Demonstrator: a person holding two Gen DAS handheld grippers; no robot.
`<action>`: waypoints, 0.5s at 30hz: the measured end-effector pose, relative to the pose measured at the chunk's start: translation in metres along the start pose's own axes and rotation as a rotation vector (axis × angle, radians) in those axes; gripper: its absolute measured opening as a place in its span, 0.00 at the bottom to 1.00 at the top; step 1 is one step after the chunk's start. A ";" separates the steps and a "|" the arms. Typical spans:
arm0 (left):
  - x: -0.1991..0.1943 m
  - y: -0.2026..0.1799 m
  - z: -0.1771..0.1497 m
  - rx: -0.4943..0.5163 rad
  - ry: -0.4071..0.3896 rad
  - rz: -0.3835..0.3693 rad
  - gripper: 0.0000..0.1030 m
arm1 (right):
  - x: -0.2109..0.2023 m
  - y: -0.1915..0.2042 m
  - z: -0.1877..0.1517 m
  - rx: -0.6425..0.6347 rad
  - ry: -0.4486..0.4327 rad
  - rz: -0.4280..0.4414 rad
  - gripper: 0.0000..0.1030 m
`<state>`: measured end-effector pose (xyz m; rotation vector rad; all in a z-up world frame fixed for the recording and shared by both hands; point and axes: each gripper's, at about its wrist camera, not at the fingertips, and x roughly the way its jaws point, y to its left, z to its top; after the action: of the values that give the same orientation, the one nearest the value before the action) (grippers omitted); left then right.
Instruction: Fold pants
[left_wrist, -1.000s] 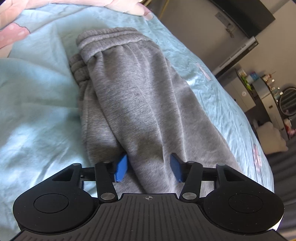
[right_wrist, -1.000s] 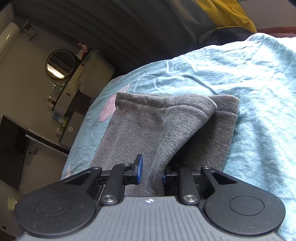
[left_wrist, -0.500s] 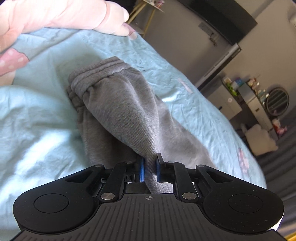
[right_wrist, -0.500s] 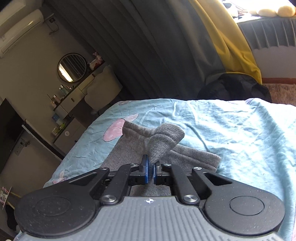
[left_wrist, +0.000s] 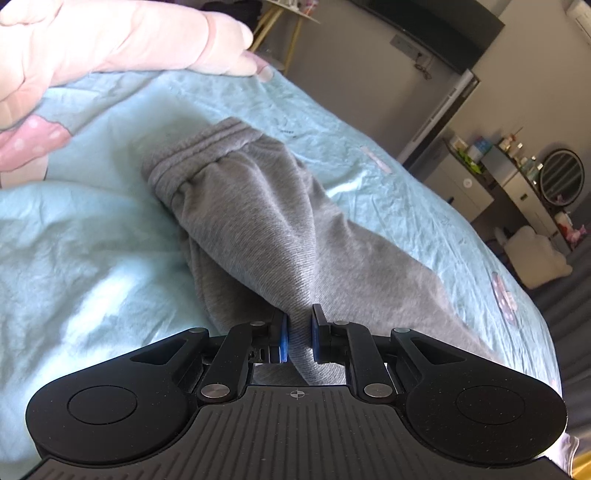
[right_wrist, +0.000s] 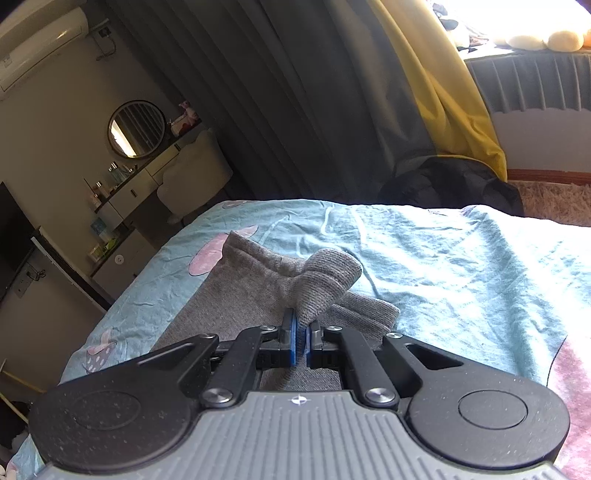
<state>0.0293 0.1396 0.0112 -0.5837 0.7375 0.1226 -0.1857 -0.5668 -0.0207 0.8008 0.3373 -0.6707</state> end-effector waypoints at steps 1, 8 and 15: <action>-0.001 0.001 0.000 -0.002 0.002 0.001 0.14 | 0.001 -0.005 0.000 0.020 0.007 -0.006 0.04; 0.008 0.003 -0.004 0.035 0.059 0.105 0.29 | 0.007 -0.023 0.001 0.008 0.046 -0.106 0.07; -0.025 -0.057 -0.010 0.315 -0.129 0.204 0.63 | -0.024 -0.012 0.018 -0.099 -0.087 -0.205 0.17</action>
<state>0.0221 0.0892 0.0479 -0.1978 0.6726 0.2260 -0.2115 -0.5766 -0.0030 0.6455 0.3738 -0.8717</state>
